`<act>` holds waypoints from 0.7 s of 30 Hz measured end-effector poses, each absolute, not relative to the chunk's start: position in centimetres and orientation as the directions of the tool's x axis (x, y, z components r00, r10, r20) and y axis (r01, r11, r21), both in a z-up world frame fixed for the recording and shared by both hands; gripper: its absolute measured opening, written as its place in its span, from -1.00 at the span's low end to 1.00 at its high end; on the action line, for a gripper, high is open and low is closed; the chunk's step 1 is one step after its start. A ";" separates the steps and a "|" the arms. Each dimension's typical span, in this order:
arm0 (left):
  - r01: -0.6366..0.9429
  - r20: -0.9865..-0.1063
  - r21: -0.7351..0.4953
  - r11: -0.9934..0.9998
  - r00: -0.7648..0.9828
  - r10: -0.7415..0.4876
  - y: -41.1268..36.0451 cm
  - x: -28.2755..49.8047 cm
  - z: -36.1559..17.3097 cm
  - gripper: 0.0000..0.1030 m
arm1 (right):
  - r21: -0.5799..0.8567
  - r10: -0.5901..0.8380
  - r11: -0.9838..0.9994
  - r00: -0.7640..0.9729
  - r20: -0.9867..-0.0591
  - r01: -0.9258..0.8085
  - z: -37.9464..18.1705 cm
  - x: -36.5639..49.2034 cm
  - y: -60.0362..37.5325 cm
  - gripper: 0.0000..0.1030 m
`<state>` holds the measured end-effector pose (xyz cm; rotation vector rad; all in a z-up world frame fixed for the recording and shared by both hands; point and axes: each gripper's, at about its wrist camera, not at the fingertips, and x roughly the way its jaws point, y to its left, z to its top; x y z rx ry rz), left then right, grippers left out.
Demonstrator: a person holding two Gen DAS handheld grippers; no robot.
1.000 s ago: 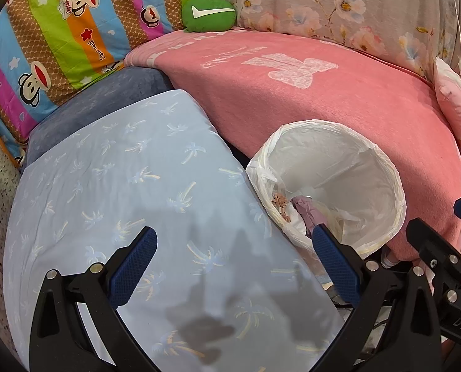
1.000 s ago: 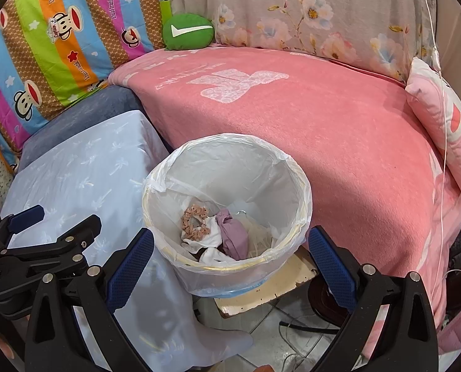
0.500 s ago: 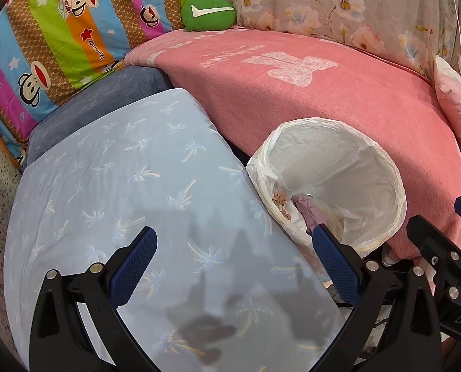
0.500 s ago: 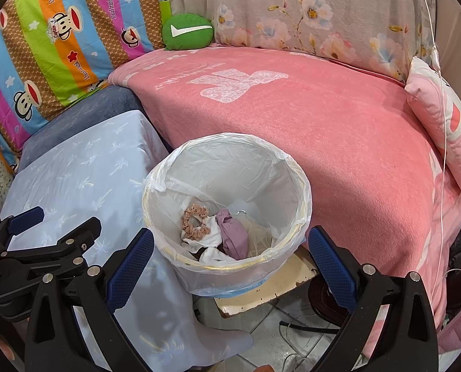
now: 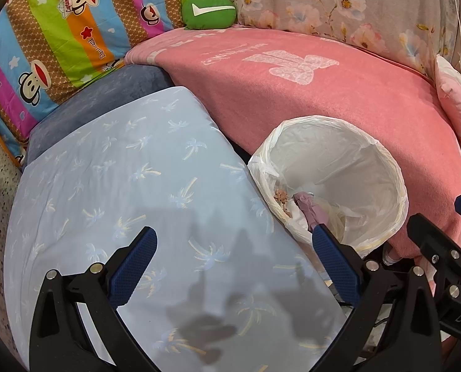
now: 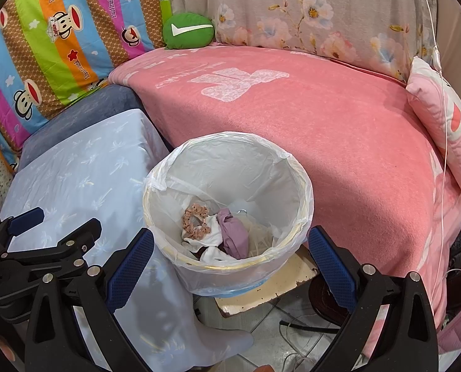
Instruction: Organize soft objects
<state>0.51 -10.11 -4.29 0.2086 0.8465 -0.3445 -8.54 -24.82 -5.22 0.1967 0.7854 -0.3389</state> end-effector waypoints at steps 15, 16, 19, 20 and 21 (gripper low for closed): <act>0.381 -0.766 0.045 0.924 0.607 -0.213 -9.8 0.6 -4.5 0.87 | 0.046 -0.226 0.928 0.654 -0.722 0.371 -5.3 -8.6 -24.7 0.88; 0.381 -0.766 0.045 0.924 0.607 -0.213 -9.8 0.6 -4.6 0.87 | 0.046 -0.226 0.928 0.654 -0.722 0.371 -5.3 -8.6 -24.7 0.88; 0.381 -0.766 0.045 0.923 0.607 -0.213 -9.8 0.6 -4.5 0.87 | 0.047 -0.225 0.928 0.654 -0.722 0.371 -5.3 -8.6 -24.7 0.88; 0.382 -0.766 0.045 0.923 0.606 -0.214 -9.8 0.6 -4.6 0.87 | 0.048 -0.224 0.928 0.654 -0.723 0.370 -5.3 -8.6 -24.7 0.88; 0.381 -0.767 0.043 0.924 0.605 -0.213 -9.8 0.6 -4.5 0.87 | 0.047 -0.224 0.928 0.653 -0.723 0.370 -5.3 -8.6 -24.7 0.88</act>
